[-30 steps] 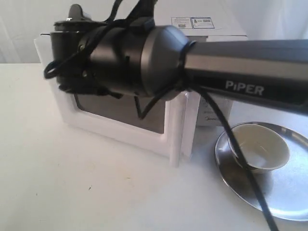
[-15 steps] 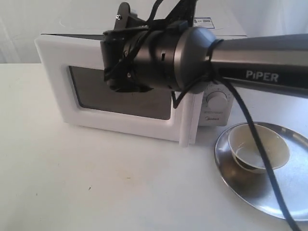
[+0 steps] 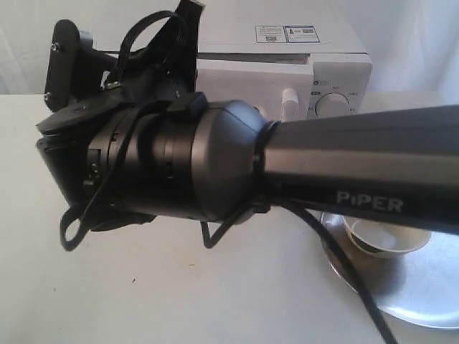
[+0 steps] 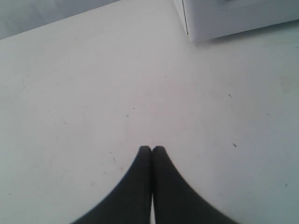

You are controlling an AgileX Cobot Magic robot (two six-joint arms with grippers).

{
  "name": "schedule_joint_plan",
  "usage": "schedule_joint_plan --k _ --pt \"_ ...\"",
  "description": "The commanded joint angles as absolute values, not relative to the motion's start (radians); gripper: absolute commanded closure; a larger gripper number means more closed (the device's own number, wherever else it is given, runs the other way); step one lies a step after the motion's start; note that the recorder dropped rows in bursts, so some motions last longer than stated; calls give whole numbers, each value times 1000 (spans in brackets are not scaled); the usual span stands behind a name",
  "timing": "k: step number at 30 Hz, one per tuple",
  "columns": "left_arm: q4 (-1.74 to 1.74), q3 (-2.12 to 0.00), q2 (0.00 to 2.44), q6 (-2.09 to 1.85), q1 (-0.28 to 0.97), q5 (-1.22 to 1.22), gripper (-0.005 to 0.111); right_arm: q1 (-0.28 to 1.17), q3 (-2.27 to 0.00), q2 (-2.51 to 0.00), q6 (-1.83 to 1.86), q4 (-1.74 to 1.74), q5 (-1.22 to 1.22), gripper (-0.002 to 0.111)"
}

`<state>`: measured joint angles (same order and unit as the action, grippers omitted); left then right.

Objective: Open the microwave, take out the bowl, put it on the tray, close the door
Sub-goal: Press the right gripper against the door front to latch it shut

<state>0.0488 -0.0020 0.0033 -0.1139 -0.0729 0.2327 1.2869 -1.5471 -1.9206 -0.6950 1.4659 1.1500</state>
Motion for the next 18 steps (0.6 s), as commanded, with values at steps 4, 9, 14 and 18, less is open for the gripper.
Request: schedule_joint_plan --k 4,9,14,18 --pt "45 0 0 -110 -69 232 107 1278 -1544 -1953 -564 1249 1146 108" --pt "45 0 0 -110 -69 232 107 1264 -1544 -1985 -535 1226 1167 108" --pt "45 0 0 -110 -69 232 107 1219 -1544 -2013 -535 1226 1182 108" --pt "45 0 0 -110 -69 232 107 1160 -1544 -2019 -538 1199 1205 108"
